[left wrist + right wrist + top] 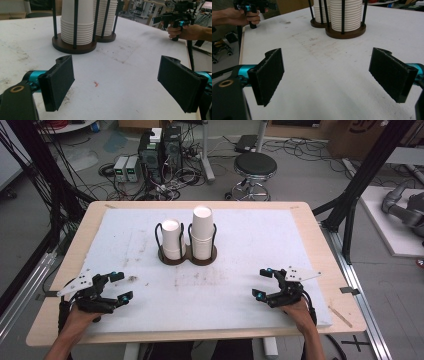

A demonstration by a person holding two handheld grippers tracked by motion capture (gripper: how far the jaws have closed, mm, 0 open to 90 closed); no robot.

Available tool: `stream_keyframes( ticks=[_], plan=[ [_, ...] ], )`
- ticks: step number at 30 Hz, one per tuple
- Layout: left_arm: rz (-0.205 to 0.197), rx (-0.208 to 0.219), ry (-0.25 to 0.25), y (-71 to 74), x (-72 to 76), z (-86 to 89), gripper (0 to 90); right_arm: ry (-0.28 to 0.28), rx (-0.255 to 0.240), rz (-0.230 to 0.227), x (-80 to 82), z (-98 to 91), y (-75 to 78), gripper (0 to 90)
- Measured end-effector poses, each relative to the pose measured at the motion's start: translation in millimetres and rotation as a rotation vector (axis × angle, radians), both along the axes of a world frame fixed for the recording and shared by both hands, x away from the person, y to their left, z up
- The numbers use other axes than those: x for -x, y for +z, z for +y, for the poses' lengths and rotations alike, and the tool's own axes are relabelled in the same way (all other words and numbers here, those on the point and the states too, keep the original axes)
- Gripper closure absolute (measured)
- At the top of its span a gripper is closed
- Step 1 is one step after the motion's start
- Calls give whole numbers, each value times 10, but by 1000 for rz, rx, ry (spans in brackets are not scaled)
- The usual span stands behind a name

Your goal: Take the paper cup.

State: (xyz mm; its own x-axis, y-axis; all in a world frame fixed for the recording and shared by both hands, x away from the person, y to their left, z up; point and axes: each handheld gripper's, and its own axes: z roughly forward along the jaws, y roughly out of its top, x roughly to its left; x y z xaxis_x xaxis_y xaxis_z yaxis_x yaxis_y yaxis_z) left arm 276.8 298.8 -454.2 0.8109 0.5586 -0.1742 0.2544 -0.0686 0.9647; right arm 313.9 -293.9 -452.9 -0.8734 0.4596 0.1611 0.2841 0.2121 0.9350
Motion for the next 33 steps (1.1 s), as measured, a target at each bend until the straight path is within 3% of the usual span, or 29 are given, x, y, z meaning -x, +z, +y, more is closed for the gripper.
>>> stream_keyframes(
  ticks=[11,19,25,33],
  plan=[
    [2,0,5,0,-5,-1,136,1,4,6,-14,2,-1,133],
    [26,9,11,15,-23,6,125,2,1,15,-14,2,-1,134],
    [-24,31,-3,280,-90,42,119,2,9,8,-24,7,-2,133],
    [-50,1,-36,634,-239,26,119,3,6,17,-27,5,-2,133]
  ],
)
